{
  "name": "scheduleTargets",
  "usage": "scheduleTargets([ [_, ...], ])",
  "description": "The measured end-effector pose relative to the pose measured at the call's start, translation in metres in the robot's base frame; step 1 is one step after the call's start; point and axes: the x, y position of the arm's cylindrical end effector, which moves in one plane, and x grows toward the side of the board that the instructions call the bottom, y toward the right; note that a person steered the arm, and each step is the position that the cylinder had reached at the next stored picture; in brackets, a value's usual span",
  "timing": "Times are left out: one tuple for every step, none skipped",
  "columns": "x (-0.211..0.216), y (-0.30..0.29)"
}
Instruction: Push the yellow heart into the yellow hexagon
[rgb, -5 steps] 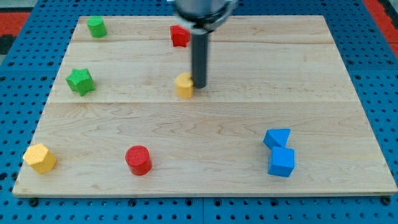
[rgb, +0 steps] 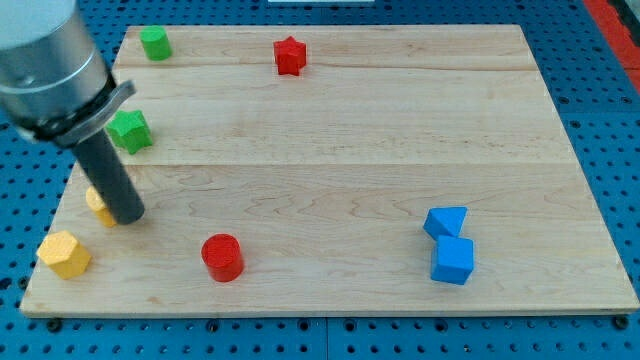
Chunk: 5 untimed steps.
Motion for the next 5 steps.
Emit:
scheduleTargets([
  [-0.040,0.015],
  [-0.055,-0.012],
  [-0.033,-0.022],
  [-0.003,-0.020],
  [-0.001,0.058],
])
